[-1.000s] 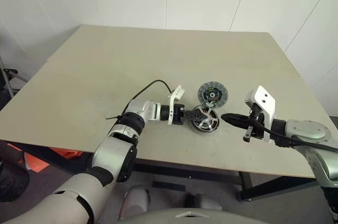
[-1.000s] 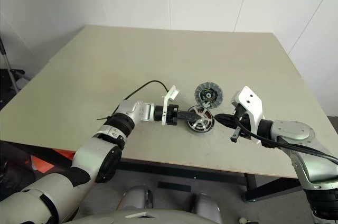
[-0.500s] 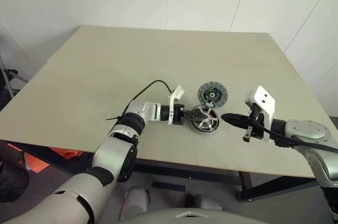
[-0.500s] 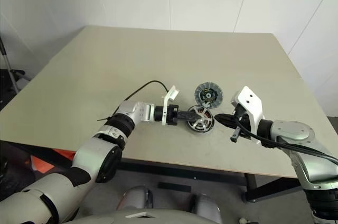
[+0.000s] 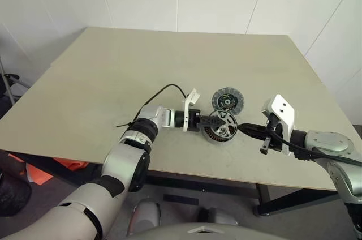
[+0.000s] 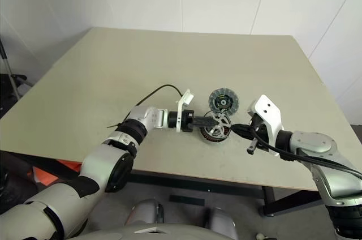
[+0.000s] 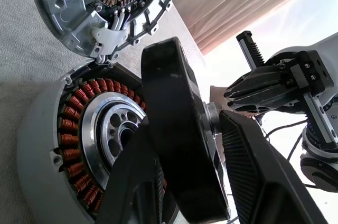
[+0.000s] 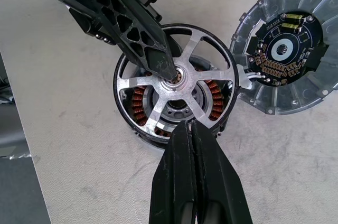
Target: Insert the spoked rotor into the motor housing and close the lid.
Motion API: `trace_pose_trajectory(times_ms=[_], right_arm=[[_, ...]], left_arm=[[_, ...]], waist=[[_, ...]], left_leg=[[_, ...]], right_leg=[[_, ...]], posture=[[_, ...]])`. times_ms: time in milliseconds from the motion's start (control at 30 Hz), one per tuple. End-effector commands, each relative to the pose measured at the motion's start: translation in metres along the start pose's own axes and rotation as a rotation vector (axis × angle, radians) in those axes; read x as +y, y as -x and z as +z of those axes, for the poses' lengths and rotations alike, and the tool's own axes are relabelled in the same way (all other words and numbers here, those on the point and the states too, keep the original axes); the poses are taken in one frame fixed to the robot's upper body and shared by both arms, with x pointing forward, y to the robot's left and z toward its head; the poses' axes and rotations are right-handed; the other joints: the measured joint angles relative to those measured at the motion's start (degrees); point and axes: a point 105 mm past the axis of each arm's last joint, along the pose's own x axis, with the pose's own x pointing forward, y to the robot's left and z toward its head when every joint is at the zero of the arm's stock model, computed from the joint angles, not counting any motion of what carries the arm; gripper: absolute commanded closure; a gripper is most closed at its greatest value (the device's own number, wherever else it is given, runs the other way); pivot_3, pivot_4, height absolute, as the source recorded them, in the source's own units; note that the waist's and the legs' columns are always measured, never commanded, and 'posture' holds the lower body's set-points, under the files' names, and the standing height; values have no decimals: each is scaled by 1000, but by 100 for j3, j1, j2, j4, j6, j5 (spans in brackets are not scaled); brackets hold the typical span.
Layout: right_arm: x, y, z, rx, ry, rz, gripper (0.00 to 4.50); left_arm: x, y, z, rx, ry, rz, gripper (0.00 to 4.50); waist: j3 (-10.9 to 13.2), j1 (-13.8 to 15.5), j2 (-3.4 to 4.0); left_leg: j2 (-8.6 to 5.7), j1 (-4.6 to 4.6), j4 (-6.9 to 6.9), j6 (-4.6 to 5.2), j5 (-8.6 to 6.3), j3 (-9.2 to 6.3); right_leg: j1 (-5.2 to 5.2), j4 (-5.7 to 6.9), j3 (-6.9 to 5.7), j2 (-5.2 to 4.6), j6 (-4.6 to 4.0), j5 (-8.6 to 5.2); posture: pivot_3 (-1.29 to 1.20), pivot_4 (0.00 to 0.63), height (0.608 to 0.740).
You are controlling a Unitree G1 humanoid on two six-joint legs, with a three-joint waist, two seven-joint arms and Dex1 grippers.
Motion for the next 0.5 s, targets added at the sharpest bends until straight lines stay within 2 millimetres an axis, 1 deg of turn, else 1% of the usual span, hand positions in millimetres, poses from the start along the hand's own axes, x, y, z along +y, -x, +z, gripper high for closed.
trace_pose_trajectory(times_ms=[33,300,500], right_arm=[[4,0,11,-33,51,7,4500],[4,0,10,-29,52,5,4500],[3,0,10,-29,53,-1,4500]], left_arm=[[-6,-3,7,-2,-36,-18,3281],[2,-3,1,2,-24,19,3281],[4,-5,0,6,-39,36,3281]], waist=[[0,0,0],[0,1,0],[0,2,0]], left_leg=[[0,0,0,0,0,0],[0,1,-1,0,0,0],[0,2,-1,1,-1,0]], right_leg=[[0,0,0,0,0,0],[0,-1,0,0,1,0],[2,-2,0,0,2,-1]], posture=[[0,0,740],[0,0,740],[0,0,740]])
